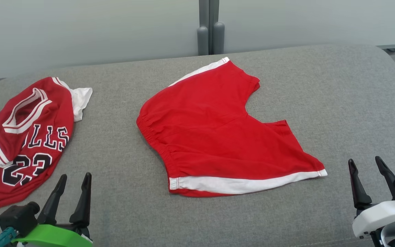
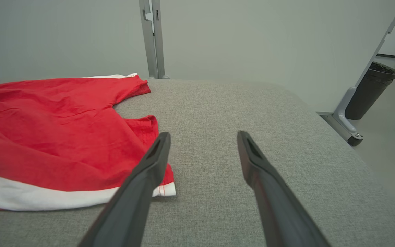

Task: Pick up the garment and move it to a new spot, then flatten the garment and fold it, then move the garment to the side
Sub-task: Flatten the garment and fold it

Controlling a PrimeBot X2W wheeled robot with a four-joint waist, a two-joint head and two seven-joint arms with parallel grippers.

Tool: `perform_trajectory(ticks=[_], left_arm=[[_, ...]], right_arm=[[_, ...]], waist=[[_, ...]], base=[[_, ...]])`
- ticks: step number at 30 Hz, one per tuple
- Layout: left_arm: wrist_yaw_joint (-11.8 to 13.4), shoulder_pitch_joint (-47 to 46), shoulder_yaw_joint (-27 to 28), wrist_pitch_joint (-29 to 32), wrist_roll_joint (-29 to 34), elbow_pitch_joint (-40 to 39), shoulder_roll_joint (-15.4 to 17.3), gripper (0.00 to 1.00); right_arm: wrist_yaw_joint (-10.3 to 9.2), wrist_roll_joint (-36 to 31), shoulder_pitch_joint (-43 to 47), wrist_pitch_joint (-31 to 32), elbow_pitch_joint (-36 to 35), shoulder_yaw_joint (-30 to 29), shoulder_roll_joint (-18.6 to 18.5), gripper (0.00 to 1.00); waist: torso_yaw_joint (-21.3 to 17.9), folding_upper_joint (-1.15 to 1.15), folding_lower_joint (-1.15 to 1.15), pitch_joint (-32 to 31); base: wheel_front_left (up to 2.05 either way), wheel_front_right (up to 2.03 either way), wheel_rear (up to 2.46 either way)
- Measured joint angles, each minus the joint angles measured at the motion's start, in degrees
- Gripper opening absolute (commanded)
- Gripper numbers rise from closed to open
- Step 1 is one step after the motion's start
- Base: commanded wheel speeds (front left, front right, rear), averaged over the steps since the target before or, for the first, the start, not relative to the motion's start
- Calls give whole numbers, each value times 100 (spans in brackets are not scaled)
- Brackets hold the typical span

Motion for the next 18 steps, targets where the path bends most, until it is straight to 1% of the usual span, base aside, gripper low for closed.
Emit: perform_trajectory(ticks=[3,5,6,10,18], left_arm=[[45,159,174,0,115,-11,-2,100],[47,218,288,0,131,-29,-10,100],[52,235,337,0,131,-49,-18,100],[52,343,479,0,175,-174,-41,100],[43,427,500,0,283,-221,-159,100]], right_arm=[[-4,-97,10,-16,3,21,5,100],[-10,-132,32,-20,4,18,9,100],[-48,-133,59,-24,4,16,10,100],[-51,-189,128,-27,4,15,5,100],[-51,-283,93,-49,31,34,-5,100]], waist=[[-9,0,0,-87],[-13,0,0,-133],[-13,0,0,-151],[-11,0,0,-185],[-20,0,0,-171]], base=[[0,0,0],[0,0,0],[0,0,0],[0,0,0],[0,0,0]])
